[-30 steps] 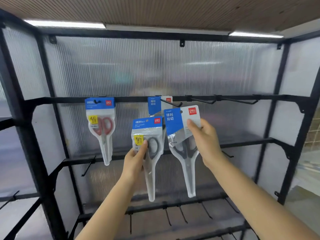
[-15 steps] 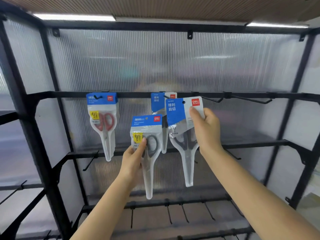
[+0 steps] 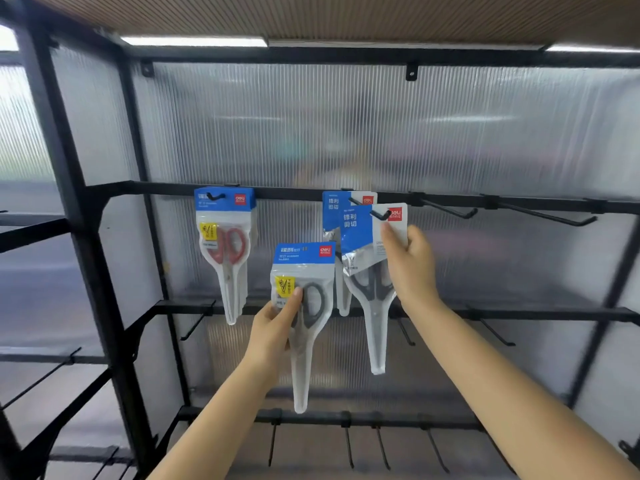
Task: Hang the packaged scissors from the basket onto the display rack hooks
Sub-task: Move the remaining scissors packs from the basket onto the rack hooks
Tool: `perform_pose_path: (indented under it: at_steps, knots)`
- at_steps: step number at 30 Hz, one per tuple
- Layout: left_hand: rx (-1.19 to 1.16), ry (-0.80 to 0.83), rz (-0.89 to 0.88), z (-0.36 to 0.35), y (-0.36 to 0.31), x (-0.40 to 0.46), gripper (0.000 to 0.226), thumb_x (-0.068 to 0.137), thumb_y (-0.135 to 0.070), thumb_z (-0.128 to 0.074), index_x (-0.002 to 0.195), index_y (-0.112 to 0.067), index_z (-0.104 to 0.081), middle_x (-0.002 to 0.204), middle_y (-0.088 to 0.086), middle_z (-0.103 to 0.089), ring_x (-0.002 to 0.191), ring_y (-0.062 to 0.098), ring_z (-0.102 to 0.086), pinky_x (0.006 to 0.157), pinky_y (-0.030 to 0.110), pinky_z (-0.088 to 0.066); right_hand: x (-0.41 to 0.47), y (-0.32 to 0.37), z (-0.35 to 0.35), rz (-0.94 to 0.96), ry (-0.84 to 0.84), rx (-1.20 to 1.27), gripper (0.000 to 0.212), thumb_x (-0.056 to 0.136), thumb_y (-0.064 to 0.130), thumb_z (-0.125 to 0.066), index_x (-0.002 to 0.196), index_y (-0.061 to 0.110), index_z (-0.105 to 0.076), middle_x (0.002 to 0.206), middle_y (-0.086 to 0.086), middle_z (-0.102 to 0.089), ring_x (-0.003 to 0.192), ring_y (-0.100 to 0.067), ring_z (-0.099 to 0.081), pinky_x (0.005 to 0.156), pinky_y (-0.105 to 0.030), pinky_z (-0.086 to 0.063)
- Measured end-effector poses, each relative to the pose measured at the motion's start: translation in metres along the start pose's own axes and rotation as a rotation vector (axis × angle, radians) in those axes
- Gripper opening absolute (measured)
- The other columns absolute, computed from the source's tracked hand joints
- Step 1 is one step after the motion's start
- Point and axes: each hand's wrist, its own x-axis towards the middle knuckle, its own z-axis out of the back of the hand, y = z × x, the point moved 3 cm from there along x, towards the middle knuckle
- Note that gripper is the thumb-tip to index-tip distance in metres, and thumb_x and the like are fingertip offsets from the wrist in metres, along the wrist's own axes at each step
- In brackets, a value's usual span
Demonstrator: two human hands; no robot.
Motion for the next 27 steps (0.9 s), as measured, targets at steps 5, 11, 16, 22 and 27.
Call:
perform_pose_path:
  at_steps: [5,11,16,22,27]
  knots:
    - [0.03,-0.022,0.005,0.005,0.006,0.0,0.013,0.089,-0.032,-0.059,0.087,-0.021,-0.066,0.076,-0.007,-0.069,0.078,0.014,-0.062,0.078,0.034,-0.05,0.032,-0.016,-0.016,-0.006,0.049,-0.103,0.018,0.095,0.029,-0.052,0.092,0.011,-0.055,0.09,-0.007,-0.062,0.082,-0.017,-0.058,0.062,-0.026,-0.045]
    - [0.06,-0.027,0.038,0.005,0.014,0.0,0.014,0.087,-0.033,-0.061,0.087,-0.02,-0.067,0.077,-0.007,-0.07,0.08,0.013,-0.063,0.085,0.038,-0.05,0.056,-0.024,-0.03,-0.003,0.073,-0.244,0.032,0.096,0.03,-0.048,0.103,0.0,-0.056,0.102,-0.018,-0.063,0.095,-0.032,-0.059,0.08,-0.045,-0.049]
    - [0.079,-0.012,0.041,0.006,0.015,0.0,0.015,0.086,-0.033,-0.062,0.087,-0.019,-0.067,0.08,-0.006,-0.069,0.082,0.014,-0.063,0.087,0.039,-0.051,0.064,-0.03,-0.031,-0.013,0.165,-0.315,0.03,0.095,0.029,-0.05,0.107,0.002,-0.057,0.104,-0.012,-0.064,0.095,-0.025,-0.061,0.062,-0.02,-0.044]
    - [0.136,0.077,-0.019,-0.002,0.017,-0.002,0.009,0.088,-0.028,-0.06,0.088,-0.021,-0.066,0.077,-0.012,-0.07,0.074,0.002,-0.065,0.068,0.019,-0.049,0.039,-0.015,0.002,0.048,0.244,-0.455,0.041,0.093,0.032,-0.055,0.127,0.011,-0.047,0.12,-0.003,-0.055,0.107,-0.016,-0.053,0.082,-0.026,-0.04]
    - [0.119,0.217,-0.053,-0.027,0.024,-0.009,0.013,0.088,-0.021,-0.061,0.096,-0.013,-0.067,0.091,-0.002,-0.073,0.087,0.01,-0.068,0.078,0.021,-0.054,0.001,0.001,0.019,-0.108,0.701,-0.479,0.03,0.092,0.041,-0.051,0.112,0.02,-0.058,0.107,0.005,-0.064,0.099,-0.01,-0.06,0.084,-0.032,-0.052]
